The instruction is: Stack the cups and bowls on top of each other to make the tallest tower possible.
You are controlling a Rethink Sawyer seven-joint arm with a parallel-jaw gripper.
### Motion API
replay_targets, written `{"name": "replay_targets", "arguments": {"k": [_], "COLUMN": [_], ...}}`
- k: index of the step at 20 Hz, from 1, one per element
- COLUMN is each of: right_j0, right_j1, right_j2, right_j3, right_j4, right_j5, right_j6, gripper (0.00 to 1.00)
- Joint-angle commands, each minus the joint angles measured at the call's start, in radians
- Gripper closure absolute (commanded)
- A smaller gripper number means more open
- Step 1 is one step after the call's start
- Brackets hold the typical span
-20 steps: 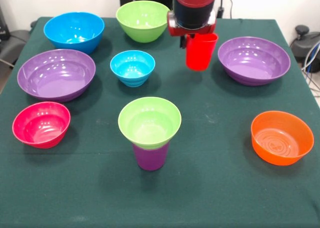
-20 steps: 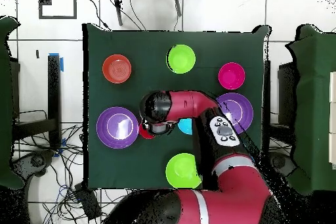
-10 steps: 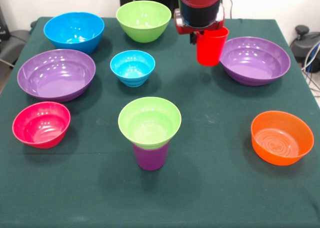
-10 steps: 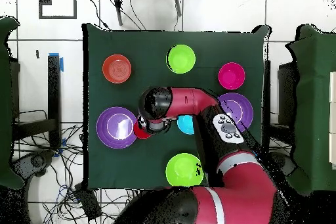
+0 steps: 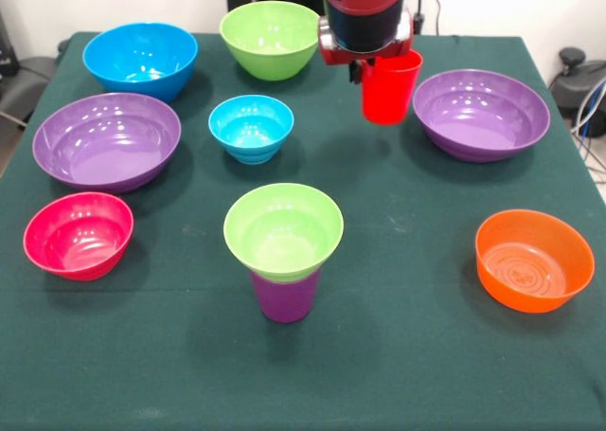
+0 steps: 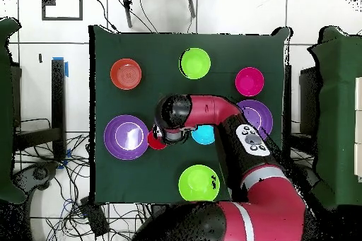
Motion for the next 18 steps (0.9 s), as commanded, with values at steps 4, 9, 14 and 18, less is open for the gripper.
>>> {"name": "replay_targets", "arguments": {"k": [4,9,14,18], "right_j0": [0.006,0.002,0.0,-0.009], "right_j1": [0.091,0.118,0.137,0.141], "right_j2": [0.04,0.048,0.051,0.045], "right_j3": [-0.074,-0.091,-0.086,-0.069], "right_j4": [-0.113,-0.11,-0.107,-0.121], "right_j5": [-0.007,0.003,-0.016,-0.048], "right_j6": [-0.134,-0.131,-0.123,-0.124], "gripper": [1.0,1.0,1.0,1.0]}}
